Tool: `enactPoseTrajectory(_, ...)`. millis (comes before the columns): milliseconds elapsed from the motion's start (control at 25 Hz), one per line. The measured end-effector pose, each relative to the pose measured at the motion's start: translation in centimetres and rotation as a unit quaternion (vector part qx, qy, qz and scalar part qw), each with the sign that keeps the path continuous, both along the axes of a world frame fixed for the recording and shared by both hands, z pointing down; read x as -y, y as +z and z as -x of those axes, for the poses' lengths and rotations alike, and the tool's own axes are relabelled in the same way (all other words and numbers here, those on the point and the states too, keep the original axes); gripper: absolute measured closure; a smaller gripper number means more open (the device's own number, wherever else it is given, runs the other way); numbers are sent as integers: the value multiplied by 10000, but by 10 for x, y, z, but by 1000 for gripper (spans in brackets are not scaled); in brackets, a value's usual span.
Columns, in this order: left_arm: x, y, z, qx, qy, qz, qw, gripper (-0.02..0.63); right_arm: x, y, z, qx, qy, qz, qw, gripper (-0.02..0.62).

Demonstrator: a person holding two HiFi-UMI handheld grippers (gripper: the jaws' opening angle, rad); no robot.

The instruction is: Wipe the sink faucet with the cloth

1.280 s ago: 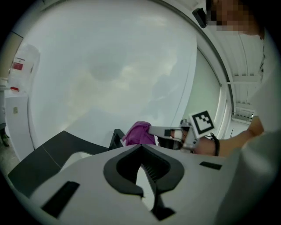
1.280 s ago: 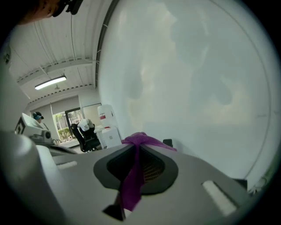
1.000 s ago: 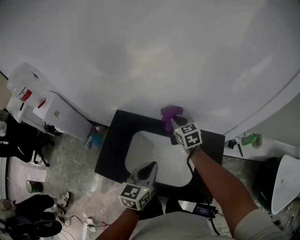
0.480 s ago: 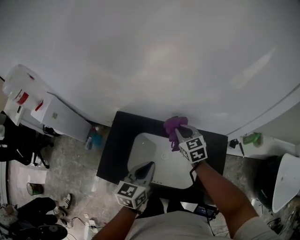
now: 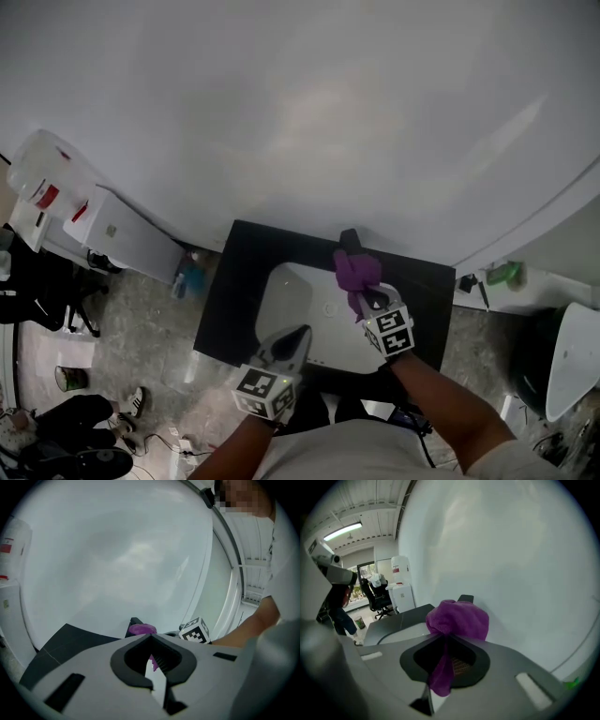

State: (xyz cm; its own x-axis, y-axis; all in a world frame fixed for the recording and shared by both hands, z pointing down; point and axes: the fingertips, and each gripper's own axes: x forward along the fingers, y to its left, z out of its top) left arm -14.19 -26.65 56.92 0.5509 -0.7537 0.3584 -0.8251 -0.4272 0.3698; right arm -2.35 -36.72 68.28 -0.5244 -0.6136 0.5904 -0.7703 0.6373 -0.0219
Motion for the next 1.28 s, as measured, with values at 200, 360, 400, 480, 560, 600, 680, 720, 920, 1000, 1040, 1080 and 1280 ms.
enactPoseTrajectory(200, 1, -4, -6, 95, 49, -14, 9999, 600, 63, 17, 3, -256, 198, -77, 9994, 560)
enactPoseTrajectory(360, -2, -8, -9, 119, 10, -42, 9999, 600, 69, 29, 4, -331, 143, -106, 9993, 563)
enactPoseTrajectory(400, -3, -8, -9, 114, -11, -38, 9999, 600, 61, 29, 3, -283, 140, -87, 9995, 563)
enactPoseTrajectory(480, -6, -6, -7, 91, -42, -33, 9999, 600, 34, 29, 0, -171, 144, 24, 9997, 563)
enactPoseTrajectory(560, -8, -5, -6, 56, -60, -20, 10000, 600, -1, 36, -2, -63, 130, 293, 9995, 563)
enactPoseTrajectory(600, -8, -5, -6, 37, -62, -19, 10000, 600, -16, 40, -3, -43, 96, 428, 9990, 563)
enactPoseTrajectory(680, -8, -4, -7, 21, -44, -31, 10000, 600, -25, 37, -2, -30, 47, 380, 9993, 563)
enactPoseTrajectory(720, -8, -4, -8, 28, -30, -35, 10000, 600, -16, 30, -2, -1, 79, 240, 9997, 563)
enactPoseTrajectory(920, -10, -5, -10, 87, -63, -30, 9999, 600, 59, 19, 6, -94, 187, 37, 9998, 561)
enactPoseTrajectory(1000, -11, -7, -12, 85, -61, -40, 9999, 600, 59, 22, 7, -195, 135, 57, 9997, 563)
enactPoseTrajectory(1040, -11, -7, -13, 79, -57, -50, 9999, 600, 50, 24, 6, -199, 117, 62, 9997, 563)
enactPoseTrajectory(1080, -10, -8, -13, 69, -54, -63, 9999, 600, 36, 27, 5, -177, 101, 95, 9997, 563)
enactPoseTrajectory(1280, -8, -12, -15, -9, -14, -160, 9999, 600, -38, 27, -4, 161, 88, 504, 9986, 563)
